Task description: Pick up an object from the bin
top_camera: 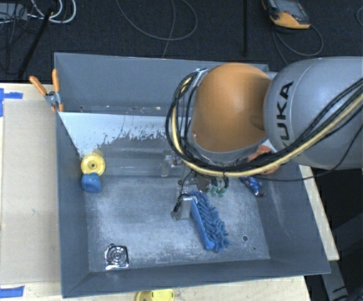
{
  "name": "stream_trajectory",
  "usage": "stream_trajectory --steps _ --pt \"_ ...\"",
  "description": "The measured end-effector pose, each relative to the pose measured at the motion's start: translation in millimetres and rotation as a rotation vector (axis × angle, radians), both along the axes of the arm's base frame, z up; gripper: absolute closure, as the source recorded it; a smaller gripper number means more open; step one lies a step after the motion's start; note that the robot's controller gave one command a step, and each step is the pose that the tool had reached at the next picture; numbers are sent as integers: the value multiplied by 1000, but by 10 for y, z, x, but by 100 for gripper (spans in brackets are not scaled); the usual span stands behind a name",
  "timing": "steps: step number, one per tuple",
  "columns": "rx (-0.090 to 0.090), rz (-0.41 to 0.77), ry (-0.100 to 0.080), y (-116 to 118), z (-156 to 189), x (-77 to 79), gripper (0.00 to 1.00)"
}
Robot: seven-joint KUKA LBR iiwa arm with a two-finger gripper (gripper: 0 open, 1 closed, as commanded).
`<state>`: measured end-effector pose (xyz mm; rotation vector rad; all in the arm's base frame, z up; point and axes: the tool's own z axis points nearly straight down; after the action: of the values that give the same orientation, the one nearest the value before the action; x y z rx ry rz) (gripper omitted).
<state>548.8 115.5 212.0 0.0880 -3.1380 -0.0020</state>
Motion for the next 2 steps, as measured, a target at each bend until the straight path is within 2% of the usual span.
stream_trajectory --steps 1,2 --pt "-1 -72 -1 -396 -106 -39 0" --pt "-1 -35 -1 -977 -328 -34 0"
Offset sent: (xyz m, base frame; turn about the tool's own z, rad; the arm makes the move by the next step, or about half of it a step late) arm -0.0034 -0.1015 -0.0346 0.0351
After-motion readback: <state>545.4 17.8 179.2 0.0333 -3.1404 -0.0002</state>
